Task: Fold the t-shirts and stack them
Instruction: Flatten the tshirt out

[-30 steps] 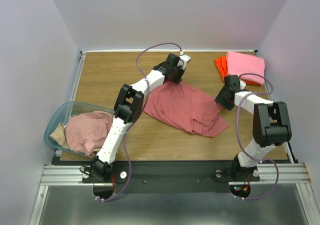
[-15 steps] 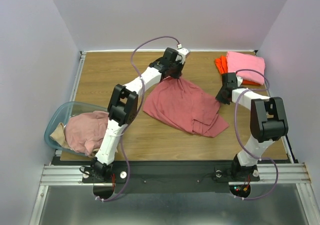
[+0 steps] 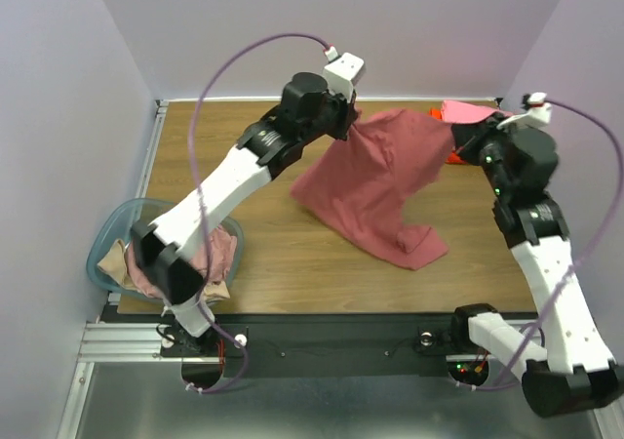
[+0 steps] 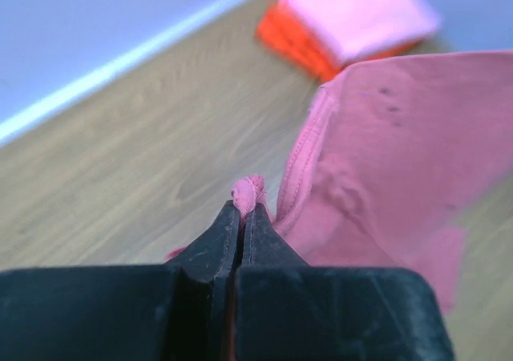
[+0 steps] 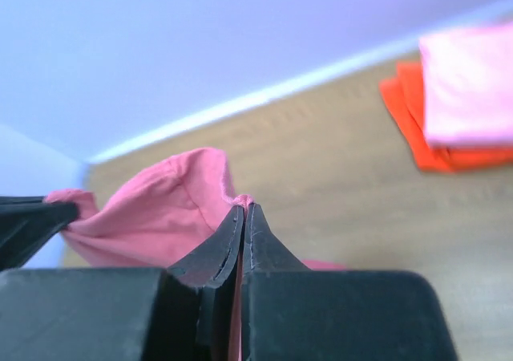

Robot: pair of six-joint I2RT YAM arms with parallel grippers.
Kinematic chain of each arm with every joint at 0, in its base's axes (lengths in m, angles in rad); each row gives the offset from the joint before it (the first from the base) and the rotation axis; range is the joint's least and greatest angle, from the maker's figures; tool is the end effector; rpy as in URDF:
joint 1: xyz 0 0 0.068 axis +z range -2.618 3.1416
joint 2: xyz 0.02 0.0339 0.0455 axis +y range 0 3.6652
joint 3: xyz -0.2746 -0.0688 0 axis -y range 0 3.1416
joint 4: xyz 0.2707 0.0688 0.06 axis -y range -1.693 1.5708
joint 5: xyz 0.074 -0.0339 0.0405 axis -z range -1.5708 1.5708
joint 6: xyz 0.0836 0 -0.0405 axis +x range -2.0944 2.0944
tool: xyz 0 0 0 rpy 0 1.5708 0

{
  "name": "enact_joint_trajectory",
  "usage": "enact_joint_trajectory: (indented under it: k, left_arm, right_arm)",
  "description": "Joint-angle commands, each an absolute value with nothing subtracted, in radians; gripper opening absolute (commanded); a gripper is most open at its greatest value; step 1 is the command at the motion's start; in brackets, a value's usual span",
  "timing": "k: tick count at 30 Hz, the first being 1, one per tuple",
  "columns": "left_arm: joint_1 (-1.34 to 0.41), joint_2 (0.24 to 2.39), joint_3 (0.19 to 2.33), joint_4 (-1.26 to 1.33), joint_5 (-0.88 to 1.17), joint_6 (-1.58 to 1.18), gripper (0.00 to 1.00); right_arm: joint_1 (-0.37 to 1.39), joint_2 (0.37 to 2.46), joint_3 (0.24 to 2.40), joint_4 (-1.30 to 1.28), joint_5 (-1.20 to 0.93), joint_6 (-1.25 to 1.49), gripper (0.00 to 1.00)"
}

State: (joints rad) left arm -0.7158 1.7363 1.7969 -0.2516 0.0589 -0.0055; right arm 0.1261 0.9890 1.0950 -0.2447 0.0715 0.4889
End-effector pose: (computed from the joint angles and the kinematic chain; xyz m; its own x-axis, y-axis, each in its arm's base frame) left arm 0.3638 -0.3229 0.4307 -0.1471 0.1206 -0.9817 0.6979 0.7160 -0.0166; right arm 0.2863 0.0303 0.4095 -0.1470 0.4536 -0.8790 0.0156 0.8896 0.4564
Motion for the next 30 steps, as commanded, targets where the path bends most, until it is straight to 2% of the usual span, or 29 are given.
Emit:
enact_joint_trajectory:
  k: [1, 7, 13, 15, 20, 22, 23, 25, 26, 27, 28, 30]
  left_arm:
    - [-0.84, 1.466, 1.799, -0.196, -0.105, -0.048, 0.0]
    - [-1.063, 1.281, 1.911, -0.198, -0.166, -0.043, 0.0]
    - [-1.337, 1.281, 2.141, -0.221, -0.302, 0.047, 0.0]
    - [-1.42, 1.302, 2.209, -0.225, -0.371, 0.08, 0.0]
    - [-1.476, 1.374, 2.269, -0.192, -0.671, 0.187, 0.0]
    - [-1.476, 1.394, 2.2, -0.083, -0.877, 0.296, 0.0]
    - [-1.459, 1.391, 2.084, 0.119, -1.038, 0.436, 0.0]
    - [-1.37, 1.387, 2.01, 0.218, -1.057, 0.444, 0.0]
    - [-1.306, 1.396, 2.014, 0.171, -1.025, 0.357, 0.0]
    - [-1.103, 1.429, 2.075, -0.058, -0.817, 0.127, 0.0]
    - [-1.007, 1.448, 2.08, -0.125, -0.716, 0.056, 0.0]
    - [-0.844, 1.506, 1.981, -0.089, -0.617, 0.035, 0.0]
  right_arm:
    - [0.13, 0.862, 1.241, -0.31, -0.101, 0.459, 0.0]
    - [0.13, 0.824, 1.581, -0.391, -0.213, 0.453, 0.0]
    - [0.13, 0.853, 1.892, -0.443, -0.35, 0.474, 0.0]
    - [0.129, 0.867, 1.942, -0.454, -0.356, 0.479, 0.0]
    - [0.129, 0.902, 1.961, -0.48, -0.266, 0.477, 0.0]
    - [0.129, 0.923, 1.901, -0.48, -0.203, 0.472, 0.0]
    - [0.13, 0.945, 1.876, -0.48, -0.142, 0.469, 0.0]
    - [0.13, 0.968, 1.795, -0.479, -0.066, 0.466, 0.0]
    - [0.129, 0.983, 1.769, -0.474, -0.026, 0.466, 0.0]
    - [0.129, 1.012, 1.717, -0.463, 0.047, 0.468, 0.0]
    - [0.129, 1.031, 1.717, -0.456, 0.084, 0.465, 0.0]
    - [0.13, 1.081, 1.632, -0.407, 0.174, 0.459, 0.0]
